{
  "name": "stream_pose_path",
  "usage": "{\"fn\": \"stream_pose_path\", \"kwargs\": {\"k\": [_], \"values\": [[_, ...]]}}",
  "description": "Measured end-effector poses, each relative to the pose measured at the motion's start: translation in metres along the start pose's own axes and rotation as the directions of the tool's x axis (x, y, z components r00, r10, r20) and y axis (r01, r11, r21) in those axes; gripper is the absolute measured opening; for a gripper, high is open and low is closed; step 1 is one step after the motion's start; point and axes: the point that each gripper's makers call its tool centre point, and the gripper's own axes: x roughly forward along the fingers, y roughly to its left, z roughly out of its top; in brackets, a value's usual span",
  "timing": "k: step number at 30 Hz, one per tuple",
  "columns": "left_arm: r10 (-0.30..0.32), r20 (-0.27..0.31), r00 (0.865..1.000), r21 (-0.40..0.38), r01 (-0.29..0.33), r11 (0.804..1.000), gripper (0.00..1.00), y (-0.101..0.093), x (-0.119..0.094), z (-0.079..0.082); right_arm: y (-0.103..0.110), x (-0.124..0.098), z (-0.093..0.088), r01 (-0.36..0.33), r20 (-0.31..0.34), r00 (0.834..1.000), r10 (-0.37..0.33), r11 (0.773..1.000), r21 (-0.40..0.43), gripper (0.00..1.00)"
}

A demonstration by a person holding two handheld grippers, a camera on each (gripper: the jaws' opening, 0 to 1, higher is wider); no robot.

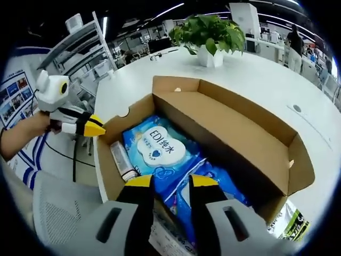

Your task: Operate the shoe box by opening the lid, removing the specified soft item, and placing it in the target area until the item is outside and the box remains undamaged.

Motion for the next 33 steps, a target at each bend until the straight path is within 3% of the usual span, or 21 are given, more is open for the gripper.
{"fn": "stream_pose_path", "kwargs": {"k": [10, 18, 33], "values": [[0.005, -0.002, 1.0, -0.005, -0.005, 1.0, 0.06, 0.002, 0.002, -0.001, -0.002, 0.015, -0.006, -0.01, -0.037, 0.999, 0.011, 1.0, 0.024, 0.22], [0.004, -0.004, 1.0, -0.016, -0.004, 1.0, 0.06, 0.003, 0.002, -0.001, -0.01, 0.014, -0.007, -0.001, -0.053, 0.999, 0.005, 0.997, 0.076, 0.15], [0.001, 0.002, 1.0, -0.029, -0.001, 1.0, 0.06, 0.001, 0.002, -0.001, -0.009, 0.022, -0.009, 0.015, -0.08, 0.997, -0.008, 0.996, 0.088, 0.15]]}}
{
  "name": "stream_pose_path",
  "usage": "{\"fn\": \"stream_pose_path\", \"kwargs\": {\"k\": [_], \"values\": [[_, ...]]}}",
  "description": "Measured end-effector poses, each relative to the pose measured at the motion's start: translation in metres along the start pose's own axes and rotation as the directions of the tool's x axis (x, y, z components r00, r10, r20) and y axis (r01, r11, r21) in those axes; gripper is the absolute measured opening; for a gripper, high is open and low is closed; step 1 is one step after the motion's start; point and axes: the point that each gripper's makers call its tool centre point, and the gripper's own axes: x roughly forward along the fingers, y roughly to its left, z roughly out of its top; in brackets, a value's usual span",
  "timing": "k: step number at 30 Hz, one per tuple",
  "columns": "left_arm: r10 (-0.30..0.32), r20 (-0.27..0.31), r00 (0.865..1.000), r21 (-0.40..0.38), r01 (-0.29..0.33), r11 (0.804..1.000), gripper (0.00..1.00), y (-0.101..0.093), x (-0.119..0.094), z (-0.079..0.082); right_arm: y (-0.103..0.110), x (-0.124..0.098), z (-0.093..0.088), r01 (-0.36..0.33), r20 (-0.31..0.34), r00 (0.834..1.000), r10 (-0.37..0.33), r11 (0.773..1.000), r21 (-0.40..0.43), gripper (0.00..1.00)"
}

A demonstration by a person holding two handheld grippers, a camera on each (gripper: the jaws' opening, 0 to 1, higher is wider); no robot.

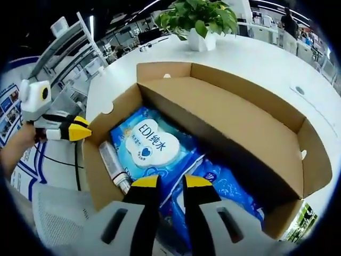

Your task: Operate the shoe box by opening the lid, removing the specified soft item, and placing it in the target area until the item is outside and the box remains undamaged.

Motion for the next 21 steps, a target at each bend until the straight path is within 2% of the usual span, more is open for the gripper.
{"fn": "stream_pose_path", "kwargs": {"k": [12, 16, 21], "values": [[0.002, 0.007, 1.0, -0.013, -0.002, 1.0, 0.05, 0.0, 0.0, 0.0, 0.004, 0.015, 0.003, -0.016, -0.016, 1.0, 0.016, 1.0, 0.024, 0.15], [0.002, 0.006, 1.0, -0.017, -0.002, 1.0, 0.05, 0.001, 0.0, 0.0, 0.0, 0.018, 0.004, 0.012, -0.026, 1.0, -0.012, 1.0, 0.001, 0.08], [0.006, 0.004, 1.0, -0.011, -0.006, 1.0, 0.05, 0.001, 0.001, 0.0, 0.0, 0.016, 0.005, 0.016, -0.022, 1.0, -0.016, 1.0, 0.003, 0.05]]}}
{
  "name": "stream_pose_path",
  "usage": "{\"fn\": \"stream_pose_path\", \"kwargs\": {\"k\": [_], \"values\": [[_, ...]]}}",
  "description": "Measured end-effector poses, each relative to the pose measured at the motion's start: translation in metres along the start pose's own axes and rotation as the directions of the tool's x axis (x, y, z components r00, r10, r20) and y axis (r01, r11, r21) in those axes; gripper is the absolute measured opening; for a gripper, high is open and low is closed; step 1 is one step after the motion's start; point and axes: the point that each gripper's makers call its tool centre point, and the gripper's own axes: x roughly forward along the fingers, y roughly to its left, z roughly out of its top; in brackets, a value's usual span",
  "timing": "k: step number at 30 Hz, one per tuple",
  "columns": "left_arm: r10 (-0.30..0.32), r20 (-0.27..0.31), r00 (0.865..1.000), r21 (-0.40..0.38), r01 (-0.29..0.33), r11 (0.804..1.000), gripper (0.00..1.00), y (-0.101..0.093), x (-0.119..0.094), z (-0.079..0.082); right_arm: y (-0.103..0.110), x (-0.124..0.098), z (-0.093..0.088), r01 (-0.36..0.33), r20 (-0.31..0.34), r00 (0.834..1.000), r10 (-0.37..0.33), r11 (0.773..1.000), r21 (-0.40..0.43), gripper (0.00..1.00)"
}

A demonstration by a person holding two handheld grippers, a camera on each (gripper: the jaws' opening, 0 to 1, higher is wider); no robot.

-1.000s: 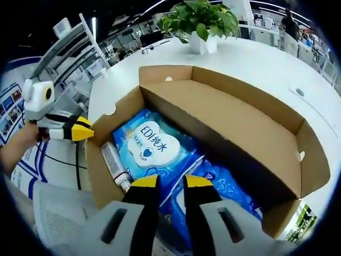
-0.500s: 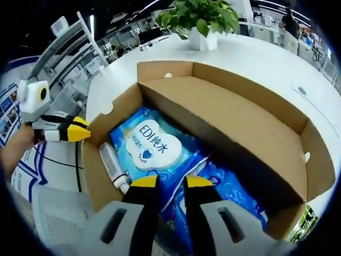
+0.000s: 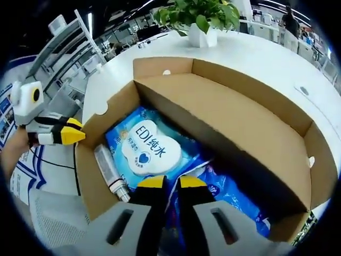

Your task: Operate the shoe box by opening the lid, removing the specified soft item, and placing it in the target area until the item is outside and the box remains undamaged.

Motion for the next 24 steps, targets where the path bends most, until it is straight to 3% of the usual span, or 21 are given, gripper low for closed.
{"fn": "stream_pose_path", "kwargs": {"k": [13, 24], "values": [[0.005, -0.009, 1.0, 0.014, -0.005, 1.0, 0.05, -0.001, 0.0, 0.0, 0.004, -0.022, 0.013, 0.002, 0.065, 0.998, -0.007, 0.997, 0.077, 0.01], [0.01, -0.023, 1.0, 0.03, -0.009, 0.999, 0.05, 0.0, 0.0, 0.0, -0.001, -0.04, 0.013, 0.023, 0.107, 0.994, -0.035, 0.994, 0.111, 0.0]]}}
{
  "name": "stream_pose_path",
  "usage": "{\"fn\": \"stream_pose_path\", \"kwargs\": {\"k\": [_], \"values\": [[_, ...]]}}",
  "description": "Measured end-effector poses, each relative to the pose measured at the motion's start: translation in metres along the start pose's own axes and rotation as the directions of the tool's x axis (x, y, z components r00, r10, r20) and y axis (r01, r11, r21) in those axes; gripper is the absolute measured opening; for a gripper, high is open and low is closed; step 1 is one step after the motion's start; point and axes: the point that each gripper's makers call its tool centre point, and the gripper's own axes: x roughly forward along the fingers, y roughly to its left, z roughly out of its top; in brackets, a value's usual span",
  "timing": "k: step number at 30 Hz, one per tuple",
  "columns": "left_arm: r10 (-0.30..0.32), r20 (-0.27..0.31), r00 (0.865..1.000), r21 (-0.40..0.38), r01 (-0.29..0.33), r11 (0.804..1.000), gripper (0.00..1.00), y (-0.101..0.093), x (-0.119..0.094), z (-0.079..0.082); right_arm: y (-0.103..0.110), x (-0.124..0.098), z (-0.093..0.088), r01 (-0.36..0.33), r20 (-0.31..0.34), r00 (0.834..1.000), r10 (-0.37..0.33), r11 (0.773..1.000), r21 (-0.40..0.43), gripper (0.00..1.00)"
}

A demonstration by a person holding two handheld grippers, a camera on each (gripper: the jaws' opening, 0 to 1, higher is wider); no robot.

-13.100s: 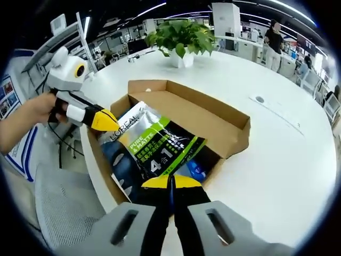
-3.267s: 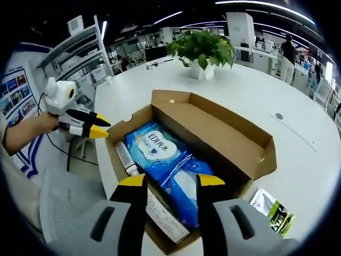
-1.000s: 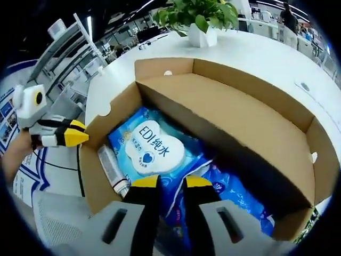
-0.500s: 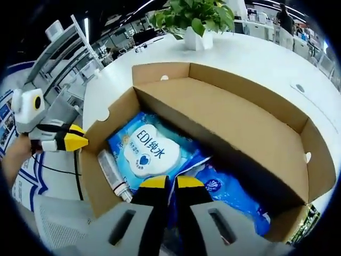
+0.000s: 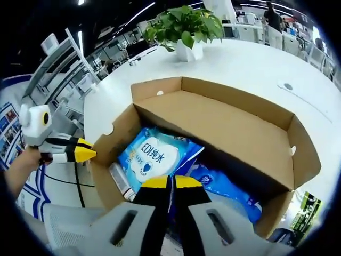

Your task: Operate the shoe box by opening the lid, removing the specified soft item, and placing it in the target area until the item is outside and the box remains undamaged.

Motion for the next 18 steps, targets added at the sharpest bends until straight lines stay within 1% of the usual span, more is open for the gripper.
{"fn": "stream_pose_path", "kwargs": {"k": [4, 9, 18], "values": [[0.004, -0.007, 1.0, 0.01, -0.004, 1.0, 0.05, 0.0, 0.001, 0.001, -0.004, -0.008, 0.0, 0.008, 0.016, 1.0, -0.008, 1.0, 0.012, 0.0], [0.008, -0.014, 1.0, -0.008, -0.008, 1.0, 0.05, 0.0, 0.001, 0.001, -0.01, -0.016, -0.002, 0.021, 0.03, 0.999, -0.022, 0.999, 0.033, 0.0], [0.009, -0.03, 1.0, 0.006, -0.009, 1.0, 0.04, -0.001, 0.0, 0.0, -0.017, -0.035, -0.002, 0.039, 0.06, 0.997, -0.042, 0.998, 0.054, 0.0]]}}
